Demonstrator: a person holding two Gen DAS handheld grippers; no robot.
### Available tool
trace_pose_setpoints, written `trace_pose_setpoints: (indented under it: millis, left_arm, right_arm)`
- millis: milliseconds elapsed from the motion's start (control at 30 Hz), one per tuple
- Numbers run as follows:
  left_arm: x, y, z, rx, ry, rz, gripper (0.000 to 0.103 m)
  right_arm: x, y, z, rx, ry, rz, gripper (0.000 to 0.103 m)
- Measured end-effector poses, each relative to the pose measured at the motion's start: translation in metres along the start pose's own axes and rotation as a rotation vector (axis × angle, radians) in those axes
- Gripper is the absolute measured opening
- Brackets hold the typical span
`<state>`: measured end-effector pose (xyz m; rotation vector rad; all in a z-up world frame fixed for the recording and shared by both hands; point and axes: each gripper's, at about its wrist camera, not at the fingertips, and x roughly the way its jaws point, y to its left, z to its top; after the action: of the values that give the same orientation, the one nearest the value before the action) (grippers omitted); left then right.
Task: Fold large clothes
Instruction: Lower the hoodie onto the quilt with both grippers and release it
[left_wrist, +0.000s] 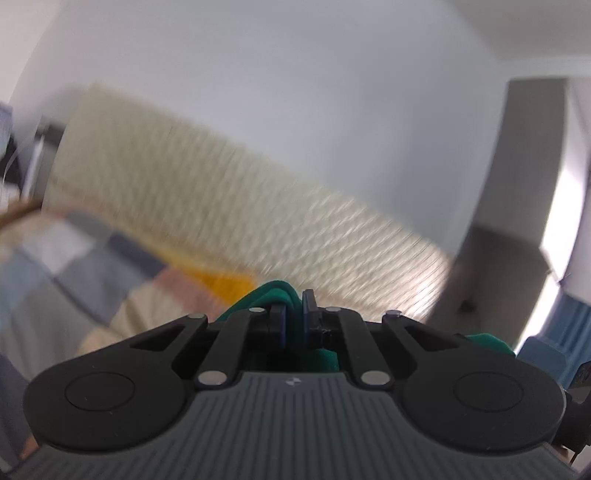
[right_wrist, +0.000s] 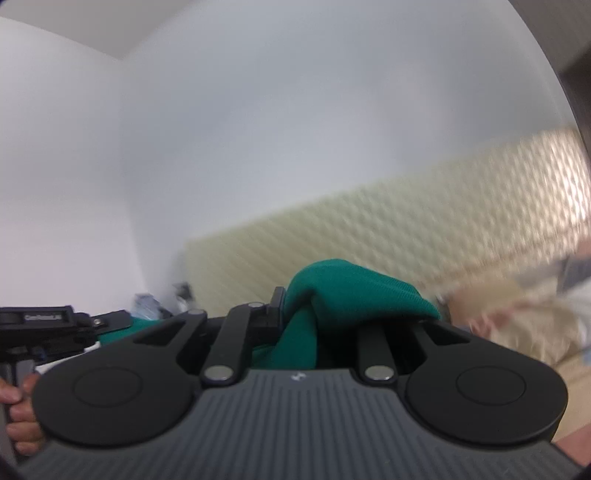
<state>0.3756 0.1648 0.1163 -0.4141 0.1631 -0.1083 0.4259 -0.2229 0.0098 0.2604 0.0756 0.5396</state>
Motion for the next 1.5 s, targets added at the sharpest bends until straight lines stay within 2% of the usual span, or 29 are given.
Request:
trace_pose_setpoints:
  millis: [100, 167, 233, 267, 333, 433, 567, 700, 767, 800, 833, 900, 967, 1033, 1300, 1500]
  left_arm:
    - [0.073, 0.043, -0.051, -0.002, 0.046, 0.027, 0.01]
    - [0.113, 0.061, -0.079, 0.013, 0.074, 0.045, 0.01]
    - [0.159, 0.091, -0.109, -0.038, 0.134, 0.049, 0.009]
    - [0.178, 0.104, -0.123, -0.066, 0.173, 0.056, 0.009]
    - [0.203, 0.123, -0.146, -0.086, 0.234, 0.077, 0.009]
    - [0.235, 0.139, -0.17, -0.045, 0.301, 0.113, 0.01]
    - [0.246, 0.144, -0.176, -0.056, 0.362, 0.149, 0.009]
    - [0.241, 0.132, -0.17, -0.013, 0.392, 0.164, 0.01]
    - [0.233, 0.123, -0.163, 0.006, 0.399, 0.16, 0.018]
    - [0.229, 0.12, -0.159, 0.002, 0.405, 0.146, 0.032]
    - [0.225, 0.118, -0.156, -0.012, 0.406, 0.131, 0.051]
    - [0.21, 0.114, -0.151, -0.043, 0.395, 0.113, 0.065]
    - [0.194, 0.106, -0.147, -0.022, 0.375, 0.133, 0.065]
    - [0.174, 0.096, -0.144, 0.016, 0.364, 0.159, 0.065]
    - [0.058, 0.029, -0.132, 0.113, 0.327, 0.167, 0.065]
    - [-0.034, -0.019, -0.126, 0.126, 0.302, 0.161, 0.065]
  right_arm:
    - [0.057, -0.036, -0.056, -0.001, 0.031, -0.04, 0.022]
    - [0.078, -0.041, -0.088, -0.032, 0.051, -0.063, 0.022]
    - [0.107, -0.057, -0.115, -0.044, 0.087, -0.089, 0.022]
    - [0.104, -0.048, -0.124, -0.039, 0.111, -0.099, 0.022]
    - [0.117, -0.059, -0.154, -0.019, 0.172, -0.119, 0.022]
    - [0.118, -0.059, -0.179, -0.012, 0.244, -0.141, 0.022]
    - [0.133, -0.065, -0.196, 0.023, 0.315, -0.182, 0.023]
    - [0.138, -0.063, -0.204, 0.021, 0.368, -0.213, 0.023]
    - [0.138, -0.062, -0.202, 0.03, 0.375, -0.214, 0.025]
    - [0.136, -0.06, -0.2, 0.032, 0.377, -0.215, 0.025]
    - [0.133, -0.06, -0.199, 0.037, 0.376, -0.213, 0.028]
    - [0.123, -0.056, -0.193, 0.048, 0.371, -0.219, 0.034]
    - [0.107, -0.05, -0.187, 0.057, 0.36, -0.224, 0.048]
    - [0.088, -0.042, -0.179, 0.057, 0.346, -0.229, 0.051]
    - [-0.015, 0.007, -0.134, 0.026, 0.297, -0.226, 0.051]
    - [-0.098, 0.05, -0.102, -0.014, 0.277, -0.215, 0.051]
